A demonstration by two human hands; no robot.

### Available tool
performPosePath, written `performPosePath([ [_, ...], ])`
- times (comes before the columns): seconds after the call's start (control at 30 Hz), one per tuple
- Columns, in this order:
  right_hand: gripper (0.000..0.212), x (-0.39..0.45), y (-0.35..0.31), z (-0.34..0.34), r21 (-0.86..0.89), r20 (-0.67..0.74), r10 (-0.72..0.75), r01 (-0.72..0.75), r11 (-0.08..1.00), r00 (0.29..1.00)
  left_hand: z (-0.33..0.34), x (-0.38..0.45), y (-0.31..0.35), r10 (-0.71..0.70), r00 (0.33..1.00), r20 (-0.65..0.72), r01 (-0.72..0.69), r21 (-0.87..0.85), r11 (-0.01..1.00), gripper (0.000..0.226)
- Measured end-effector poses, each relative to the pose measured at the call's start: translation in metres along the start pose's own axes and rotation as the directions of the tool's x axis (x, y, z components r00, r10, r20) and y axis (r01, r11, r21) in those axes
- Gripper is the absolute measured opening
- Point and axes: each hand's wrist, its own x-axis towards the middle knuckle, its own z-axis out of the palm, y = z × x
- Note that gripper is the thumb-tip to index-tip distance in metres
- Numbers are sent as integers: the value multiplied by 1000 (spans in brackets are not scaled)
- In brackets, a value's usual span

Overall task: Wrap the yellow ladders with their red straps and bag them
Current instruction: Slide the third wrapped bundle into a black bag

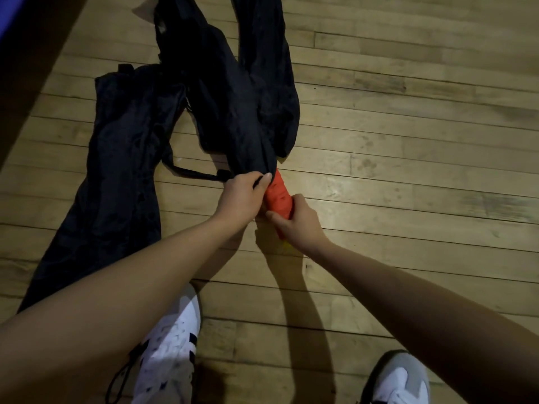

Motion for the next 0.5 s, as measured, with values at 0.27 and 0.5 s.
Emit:
performPosePath([
  [0.27,64,35,-28,15,194,-62,8,4,981,998,-20,-8,-15,-88,993,81,103,-192,976,17],
  [0.5,54,53,-36,22,-171,-103,-186,167,971,977,-8,-20,-36,-115,959,259,114,21,993,76],
])
